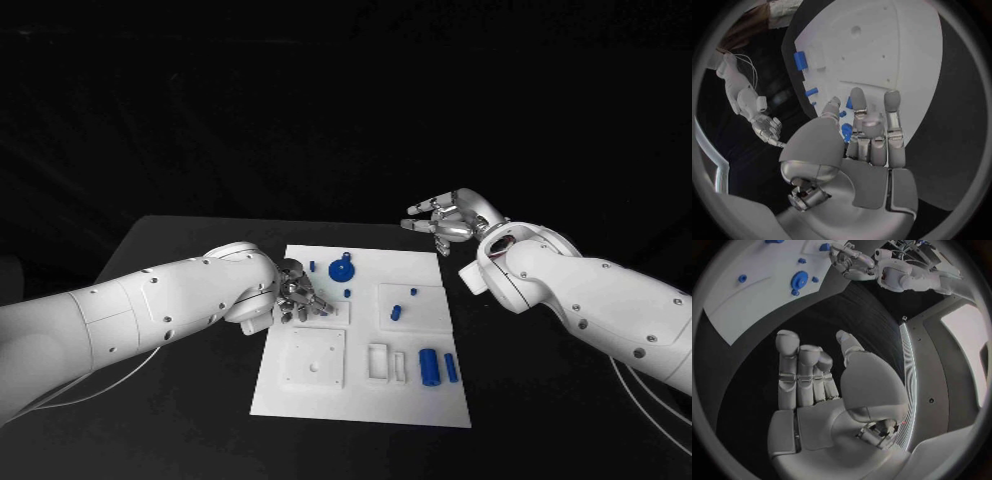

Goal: Assemble the parts on the task board

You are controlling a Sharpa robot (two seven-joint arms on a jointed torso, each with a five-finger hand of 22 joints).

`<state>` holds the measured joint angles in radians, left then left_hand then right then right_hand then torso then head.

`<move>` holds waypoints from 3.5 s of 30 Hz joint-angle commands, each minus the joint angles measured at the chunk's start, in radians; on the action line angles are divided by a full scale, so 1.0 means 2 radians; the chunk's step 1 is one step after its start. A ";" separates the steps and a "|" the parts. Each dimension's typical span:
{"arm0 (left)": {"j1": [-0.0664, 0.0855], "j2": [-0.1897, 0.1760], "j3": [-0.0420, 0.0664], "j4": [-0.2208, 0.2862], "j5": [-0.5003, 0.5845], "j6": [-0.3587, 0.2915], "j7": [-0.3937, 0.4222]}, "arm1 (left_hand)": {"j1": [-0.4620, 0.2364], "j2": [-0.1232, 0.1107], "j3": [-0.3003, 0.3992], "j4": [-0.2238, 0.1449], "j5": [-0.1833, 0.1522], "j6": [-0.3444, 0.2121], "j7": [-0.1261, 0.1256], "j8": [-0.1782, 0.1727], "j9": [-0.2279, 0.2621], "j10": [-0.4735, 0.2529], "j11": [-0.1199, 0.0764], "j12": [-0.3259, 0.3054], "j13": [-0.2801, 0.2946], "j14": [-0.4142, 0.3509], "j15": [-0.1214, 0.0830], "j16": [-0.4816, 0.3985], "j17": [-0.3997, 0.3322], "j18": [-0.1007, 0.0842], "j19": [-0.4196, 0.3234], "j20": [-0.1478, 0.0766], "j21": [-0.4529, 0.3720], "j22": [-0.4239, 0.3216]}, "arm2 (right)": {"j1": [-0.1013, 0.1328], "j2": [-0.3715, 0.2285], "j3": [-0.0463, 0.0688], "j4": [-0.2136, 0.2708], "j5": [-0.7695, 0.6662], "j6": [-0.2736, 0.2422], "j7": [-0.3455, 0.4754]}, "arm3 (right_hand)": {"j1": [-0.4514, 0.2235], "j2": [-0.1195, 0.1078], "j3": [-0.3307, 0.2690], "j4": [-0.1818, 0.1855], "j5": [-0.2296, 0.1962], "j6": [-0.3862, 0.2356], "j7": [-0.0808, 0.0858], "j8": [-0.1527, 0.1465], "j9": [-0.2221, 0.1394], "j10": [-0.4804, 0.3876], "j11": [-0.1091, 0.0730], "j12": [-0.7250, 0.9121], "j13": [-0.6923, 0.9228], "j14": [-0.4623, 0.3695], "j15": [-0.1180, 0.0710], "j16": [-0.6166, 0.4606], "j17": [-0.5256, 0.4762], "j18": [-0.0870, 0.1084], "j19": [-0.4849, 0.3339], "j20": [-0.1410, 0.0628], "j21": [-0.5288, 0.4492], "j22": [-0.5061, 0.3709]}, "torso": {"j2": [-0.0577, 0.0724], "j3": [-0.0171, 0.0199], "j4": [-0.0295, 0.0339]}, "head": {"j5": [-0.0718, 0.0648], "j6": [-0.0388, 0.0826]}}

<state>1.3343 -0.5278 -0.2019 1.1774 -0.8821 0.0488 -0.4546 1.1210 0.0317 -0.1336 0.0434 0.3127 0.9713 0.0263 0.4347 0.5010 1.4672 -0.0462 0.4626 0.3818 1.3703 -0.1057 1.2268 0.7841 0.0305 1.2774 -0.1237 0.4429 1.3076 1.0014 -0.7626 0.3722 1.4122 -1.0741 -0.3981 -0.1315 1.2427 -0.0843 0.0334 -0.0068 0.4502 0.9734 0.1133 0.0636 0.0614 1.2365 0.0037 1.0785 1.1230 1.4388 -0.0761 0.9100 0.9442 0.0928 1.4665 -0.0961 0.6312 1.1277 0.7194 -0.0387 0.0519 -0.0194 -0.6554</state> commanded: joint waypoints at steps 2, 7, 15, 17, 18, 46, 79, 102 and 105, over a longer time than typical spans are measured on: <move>-0.001 0.006 0.000 -0.004 -0.009 0.010 -0.002 | -0.006 -0.002 0.000 0.005 0.000 0.001 0.000 -0.015 0.022 0.004 -0.003 0.002 0.001 -0.001 -0.003 0.003 -0.002 0.000 -0.001 -0.003 0.003 0.009 | 0.000 0.001 0.000 0.000 0.004 -0.001 0.005 | 0.000 -0.001 -0.002 0.005 0.000 -0.003 0.000 -0.002 0.000 -0.002 0.001 -0.002 -0.001 0.001 0.004 -0.002 -0.001 0.006 0.024 0.003 -0.003 -0.001 | 0.000 0.0002 0.0001 | -0.001 0.000; -0.002 0.010 -0.002 -0.010 -0.018 0.014 -0.004 | -0.008 -0.003 0.000 0.008 -0.004 0.000 0.001 -0.022 0.021 0.003 -0.002 0.001 0.001 -0.001 -0.002 0.002 -0.004 0.000 -0.001 -0.003 0.003 0.009 | 0.000 0.001 0.000 0.000 0.004 0.000 0.004 | 0.000 -0.001 -0.002 0.006 0.002 -0.003 0.000 -0.002 0.000 -0.002 0.001 -0.001 -0.001 0.001 0.004 -0.002 -0.001 0.006 0.024 0.003 -0.003 -0.001 | 0.000 0.0005 0.0005 | -0.002 0.000; -0.003 0.015 -0.004 -0.018 -0.027 0.018 -0.007 | -0.006 -0.003 0.002 0.010 -0.005 0.004 0.002 -0.030 0.019 0.004 -0.002 0.001 0.000 -0.001 -0.002 0.002 -0.004 0.000 -0.001 -0.002 0.003 0.009 | 0.000 0.001 0.000 0.001 0.004 0.001 0.004 | 0.000 -0.001 -0.002 0.006 0.002 -0.003 0.000 -0.002 0.000 -0.002 0.001 -0.001 -0.001 0.001 0.004 -0.002 -0.001 0.006 0.024 0.003 -0.003 -0.001 | 0.000 0.0000 0.0010 | -0.003 -0.001; -0.003 0.016 -0.005 -0.020 -0.028 0.019 -0.008 | -0.007 -0.003 0.002 0.010 -0.005 0.003 0.002 -0.031 0.019 0.004 -0.001 0.001 0.000 -0.002 -0.002 0.002 -0.005 0.000 -0.001 -0.002 0.003 0.009 | 0.000 0.001 0.000 0.001 0.004 0.001 0.004 | 0.000 -0.001 -0.003 0.006 0.001 0.000 0.000 -0.002 0.000 -0.002 0.001 -0.001 -0.001 0.001 0.004 -0.001 0.000 0.006 0.024 0.003 -0.002 0.000 | 0.000 0.0000 0.0009 | -0.003 -0.001; -0.003 0.016 -0.005 -0.021 -0.029 0.020 -0.008 | -0.007 -0.003 0.002 0.010 -0.005 0.003 0.002 -0.031 0.019 0.004 -0.001 0.001 0.000 -0.002 -0.002 0.002 -0.005 0.000 -0.001 -0.002 0.003 0.009 | 0.000 0.001 0.000 0.001 0.004 0.002 0.004 | 0.000 -0.001 -0.003 0.006 0.001 0.000 0.000 -0.002 0.000 -0.002 0.001 -0.001 -0.001 0.001 0.004 -0.001 0.000 0.006 0.024 0.003 -0.002 0.000 | 0.000 0.0000 0.0009 | -0.003 -0.001; -0.009 0.030 -0.006 -0.034 -0.018 0.029 -0.006 | -0.003 0.022 0.002 0.008 -0.018 0.008 0.002 -0.045 0.012 0.004 -0.001 0.002 0.000 -0.002 -0.002 0.004 -0.004 0.000 -0.001 -0.002 0.004 0.009 | 0.000 0.004 0.000 0.000 0.004 0.004 0.001 | 0.001 0.000 -0.003 0.007 0.002 0.000 0.000 -0.002 0.000 -0.002 0.001 -0.001 -0.001 0.001 0.004 -0.002 -0.001 0.006 0.024 0.003 -0.002 0.000 | 0.000 0.0004 0.0017 | -0.007 -0.003; -0.016 0.039 -0.008 -0.046 -0.013 0.030 -0.001 | 0.040 0.066 0.020 -0.050 -0.003 0.030 -0.001 -0.083 -0.007 0.007 -0.002 0.000 -0.002 -0.001 -0.003 0.005 -0.004 0.000 -0.002 -0.003 0.004 0.009 | -0.001 0.007 0.000 -0.003 0.003 0.010 -0.001 | 0.000 0.001 -0.002 0.007 0.002 0.008 0.000 -0.001 0.000 -0.002 0.000 0.000 -0.001 0.001 0.004 -0.001 -0.001 0.006 0.024 0.003 -0.002 0.000 | -0.001 0.0002 0.0025 | -0.010 -0.006; -0.016 0.029 -0.008 -0.035 -0.003 0.011 0.008 | 0.028 0.098 0.066 -0.128 0.071 0.022 0.004 -0.089 0.012 0.008 0.000 -0.002 -0.005 0.000 -0.002 0.005 -0.004 0.003 -0.003 -0.001 0.008 0.009 | -0.002 0.007 0.000 -0.004 0.003 0.013 -0.002 | 0.000 0.001 -0.002 0.007 0.003 0.008 -0.001 -0.001 0.000 -0.002 0.000 0.000 -0.001 0.001 0.004 -0.001 0.000 0.006 0.024 0.003 -0.002 0.000 | -0.001 0.0003 0.0029 | -0.010 -0.006; -0.016 0.028 -0.008 -0.032 -0.001 0.010 0.009 | 0.025 0.100 0.071 -0.135 0.078 0.022 0.004 -0.089 0.013 0.008 0.000 -0.002 -0.005 0.000 -0.002 0.006 -0.004 0.003 -0.003 -0.001 0.009 0.009 | -0.002 0.007 0.000 -0.004 0.003 0.013 -0.002 | -0.001 0.001 -0.002 0.007 0.003 0.009 -0.001 -0.001 0.000 -0.001 0.000 0.001 0.000 0.001 0.003 0.000 0.000 0.006 0.024 0.003 -0.001 0.000 | -0.001 0.0003 0.0029 | -0.010 -0.006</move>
<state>1.3146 -0.4734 -0.2102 1.1120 -0.8897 0.0675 -0.4244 1.1745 0.2314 -0.1187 -0.0908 0.4683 1.0244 0.0371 0.2815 0.6197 1.4670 -0.0460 0.4623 0.3729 1.3703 -0.1054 1.2347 0.7760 0.0305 1.2738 -0.1272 0.4546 1.3080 0.9974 -0.7499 0.3722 1.4041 -1.0672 -0.3859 -0.1383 1.2428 -0.0843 0.0281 0.0042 0.4534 0.9843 0.1111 0.0637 0.0619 1.2366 0.0038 1.0790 1.1215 1.4388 -0.0762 0.9100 0.9442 0.0848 1.4665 -0.0961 0.6313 1.1271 0.7180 -0.0383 0.0576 -0.0402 -0.6675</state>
